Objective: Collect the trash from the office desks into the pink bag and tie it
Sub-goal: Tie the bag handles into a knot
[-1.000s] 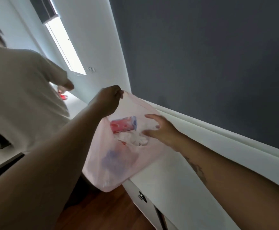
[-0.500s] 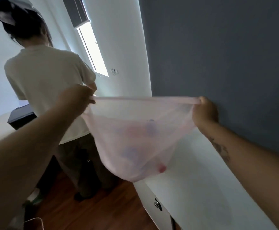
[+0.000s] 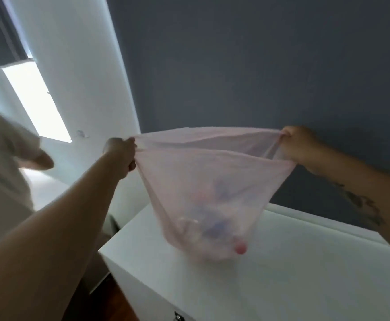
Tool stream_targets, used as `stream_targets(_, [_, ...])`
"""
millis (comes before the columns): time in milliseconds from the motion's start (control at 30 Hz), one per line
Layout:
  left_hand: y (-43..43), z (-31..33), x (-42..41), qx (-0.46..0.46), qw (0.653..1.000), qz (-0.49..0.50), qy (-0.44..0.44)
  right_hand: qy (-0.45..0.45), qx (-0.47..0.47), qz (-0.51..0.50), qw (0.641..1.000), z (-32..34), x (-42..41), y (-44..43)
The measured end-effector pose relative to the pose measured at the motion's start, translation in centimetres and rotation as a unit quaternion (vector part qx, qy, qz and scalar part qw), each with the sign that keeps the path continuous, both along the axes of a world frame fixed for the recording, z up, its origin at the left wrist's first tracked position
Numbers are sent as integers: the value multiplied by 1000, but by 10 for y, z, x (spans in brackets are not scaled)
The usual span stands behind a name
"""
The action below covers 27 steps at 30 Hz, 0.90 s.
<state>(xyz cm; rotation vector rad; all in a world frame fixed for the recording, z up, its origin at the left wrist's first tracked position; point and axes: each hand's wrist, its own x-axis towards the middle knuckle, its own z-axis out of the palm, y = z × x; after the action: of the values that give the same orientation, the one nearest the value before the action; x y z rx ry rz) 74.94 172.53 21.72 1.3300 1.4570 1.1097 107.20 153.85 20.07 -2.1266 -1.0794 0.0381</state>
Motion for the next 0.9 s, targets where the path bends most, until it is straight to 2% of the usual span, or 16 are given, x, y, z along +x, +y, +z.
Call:
stream_targets(67, [2, 8, 20, 59, 986, -127, 87, 31, -20, -22, 999, -3, 7, -33])
stream_targets(133, [1, 12, 29, 91, 946, -263, 165, 27, 25, -89, 995, -4, 10, -60])
stream_targets(200, [6, 11, 37, 99, 913, -330, 219, 39, 47, -150, 987, -7, 8, -85])
stream_targets(233, [10, 9, 45, 103, 914, -330, 213, 65, 45, -161, 984, -9, 4, -96])
stream_targets(367, [17, -8, 80, 50, 958, -281, 8, 191, 84, -203, 956, -16, -27, -131])
stream_targets(500, [-2, -18, 112, 23, 955, -276, -101, 201, 153, -243, 936, -17, -51, -157])
stream_targets(567, [-17, -15, 123, -22, 951, -268, -151, 189, 149, -242, 940, -20, -57, -160])
stream_targets(633, [-32, -9, 136, -17, 965, -232, -121, 151, 152, -229, 950, -28, -58, -156])
stream_targets(667, [-37, -8, 141, -42, 956, -227, -178, 138, 152, -211, 956, -32, -60, -150])
stream_targets(700, [-42, -8, 146, -29, 950, -237, -201, 121, 137, -187, 965, -37, -64, -144])
stream_targets(767, [-54, -3, 159, 8, 951, -278, -132, 78, 17, -134, 988, -49, -66, -134])
stream_targets(800, [-64, 1, 161, 39, 946, -304, -109, 60, -68, -121, 989, -57, -63, -129])
stream_targets(867, [-77, 6, 171, 130, 920, -367, -32, -10, -219, -124, 968, -71, -52, -125])
stream_targets(900, [-83, 10, 172, 193, 901, -387, 23, -45, -237, -128, 962, -76, -44, -125])
